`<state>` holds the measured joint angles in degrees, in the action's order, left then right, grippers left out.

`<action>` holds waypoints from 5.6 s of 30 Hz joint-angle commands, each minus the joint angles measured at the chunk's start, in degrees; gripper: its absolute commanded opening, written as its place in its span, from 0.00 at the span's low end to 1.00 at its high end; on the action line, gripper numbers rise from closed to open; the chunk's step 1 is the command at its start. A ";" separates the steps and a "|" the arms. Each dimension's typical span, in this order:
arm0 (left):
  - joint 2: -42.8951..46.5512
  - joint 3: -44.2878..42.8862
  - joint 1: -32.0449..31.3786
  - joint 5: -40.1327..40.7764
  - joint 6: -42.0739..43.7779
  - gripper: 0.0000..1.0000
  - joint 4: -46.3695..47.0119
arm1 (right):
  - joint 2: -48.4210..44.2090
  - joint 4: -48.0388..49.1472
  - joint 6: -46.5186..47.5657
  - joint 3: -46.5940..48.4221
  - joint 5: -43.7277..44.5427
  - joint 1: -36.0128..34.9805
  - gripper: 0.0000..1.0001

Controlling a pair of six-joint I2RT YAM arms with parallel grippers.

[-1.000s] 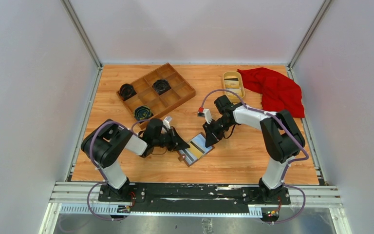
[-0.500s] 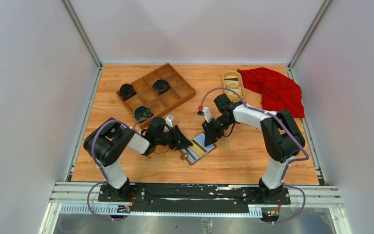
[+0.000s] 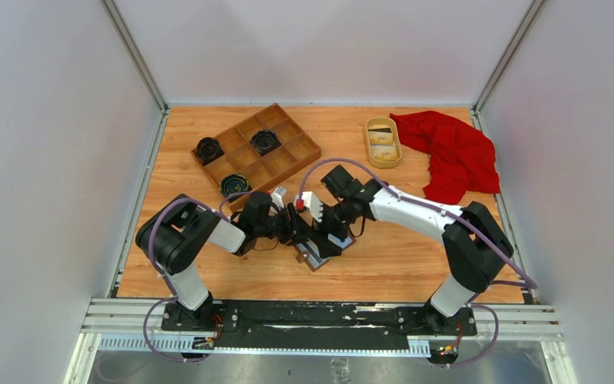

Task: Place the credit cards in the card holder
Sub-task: Insert the credit card into the card holder, then close the card holder at the center of the board.

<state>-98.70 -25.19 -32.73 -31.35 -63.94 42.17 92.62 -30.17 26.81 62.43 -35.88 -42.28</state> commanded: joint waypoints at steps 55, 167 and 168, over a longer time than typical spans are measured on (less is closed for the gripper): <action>-5.03 0.59 -0.10 2.72 4.14 0.42 -3.06 | 5.85 14.08 -14.28 -4.30 50.52 -11.45 0.81; 6.23 -24.48 -35.01 55.63 32.64 0.28 -55.87 | 18.50 -5.45 -7.47 6.91 -9.25 21.28 0.73; 6.57 -24.33 -35.02 55.86 32.74 0.25 -55.96 | 18.75 -5.64 -7.47 6.91 -9.53 21.33 0.72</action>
<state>-92.31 -48.58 -67.29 22.35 -31.66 -12.78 108.36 -33.08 19.81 69.52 -44.91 -21.69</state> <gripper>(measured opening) 0.312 0.733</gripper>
